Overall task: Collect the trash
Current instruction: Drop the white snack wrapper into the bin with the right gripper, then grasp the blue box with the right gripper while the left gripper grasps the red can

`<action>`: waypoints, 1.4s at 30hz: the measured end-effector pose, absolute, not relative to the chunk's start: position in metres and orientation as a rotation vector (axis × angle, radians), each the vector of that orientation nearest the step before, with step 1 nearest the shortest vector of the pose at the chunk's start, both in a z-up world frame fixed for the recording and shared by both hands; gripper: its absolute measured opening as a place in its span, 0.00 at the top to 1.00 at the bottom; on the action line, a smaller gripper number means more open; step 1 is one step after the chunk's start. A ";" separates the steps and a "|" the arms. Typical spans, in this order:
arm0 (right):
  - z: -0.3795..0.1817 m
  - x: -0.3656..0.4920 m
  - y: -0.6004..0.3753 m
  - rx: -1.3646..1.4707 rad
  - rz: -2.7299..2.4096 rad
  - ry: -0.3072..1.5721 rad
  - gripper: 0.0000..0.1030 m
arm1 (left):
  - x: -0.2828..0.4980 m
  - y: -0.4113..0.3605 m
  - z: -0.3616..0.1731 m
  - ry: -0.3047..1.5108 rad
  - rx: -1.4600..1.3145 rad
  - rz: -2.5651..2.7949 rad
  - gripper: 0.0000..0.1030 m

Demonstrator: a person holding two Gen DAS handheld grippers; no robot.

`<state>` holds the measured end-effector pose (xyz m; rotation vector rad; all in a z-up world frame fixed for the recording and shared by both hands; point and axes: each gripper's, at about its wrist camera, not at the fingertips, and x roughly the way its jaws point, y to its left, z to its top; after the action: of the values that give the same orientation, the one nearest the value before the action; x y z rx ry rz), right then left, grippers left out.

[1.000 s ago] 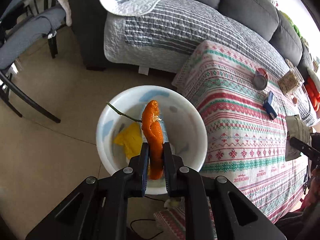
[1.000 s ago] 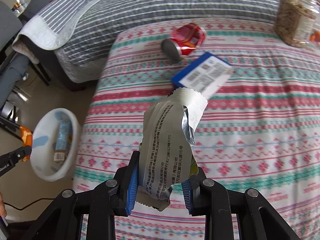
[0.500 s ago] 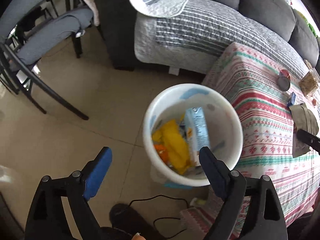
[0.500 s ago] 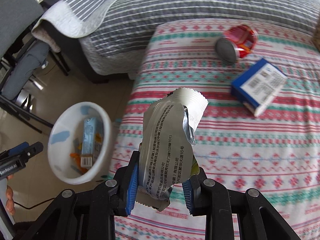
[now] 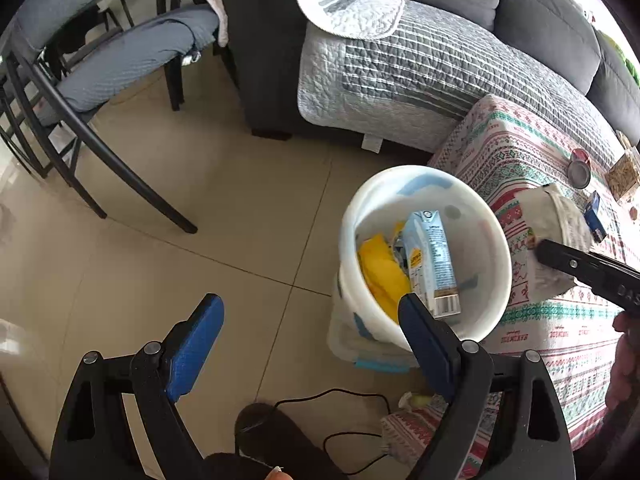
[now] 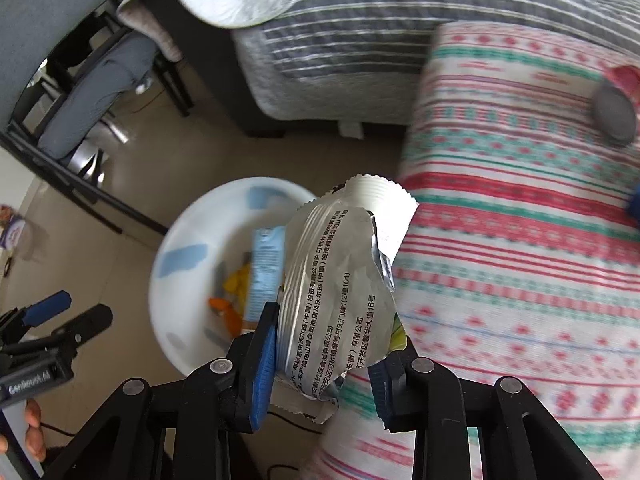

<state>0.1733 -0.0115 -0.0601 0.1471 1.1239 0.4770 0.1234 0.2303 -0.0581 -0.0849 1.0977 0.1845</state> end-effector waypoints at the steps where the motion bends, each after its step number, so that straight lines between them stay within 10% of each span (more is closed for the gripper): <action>1: -0.062 0.174 -0.007 0.146 0.483 1.126 0.63 | 0.122 0.234 -0.059 1.099 -0.088 0.186 0.12; 10: -0.086 0.185 0.021 0.162 0.499 1.159 0.56 | 0.120 0.246 -0.066 1.115 -0.088 0.202 0.12; 15: -0.084 0.187 0.022 0.210 0.542 1.133 0.28 | 0.121 0.247 -0.066 1.117 -0.093 0.206 0.12; 42: -0.063 0.214 -0.169 0.270 -0.110 1.068 0.19 | 0.184 0.150 -0.043 1.105 -0.060 0.053 0.12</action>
<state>0.2144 -0.1689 -0.0634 0.2695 1.0682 -0.1103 0.1836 0.1501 -0.0431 -0.0600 1.1048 0.0533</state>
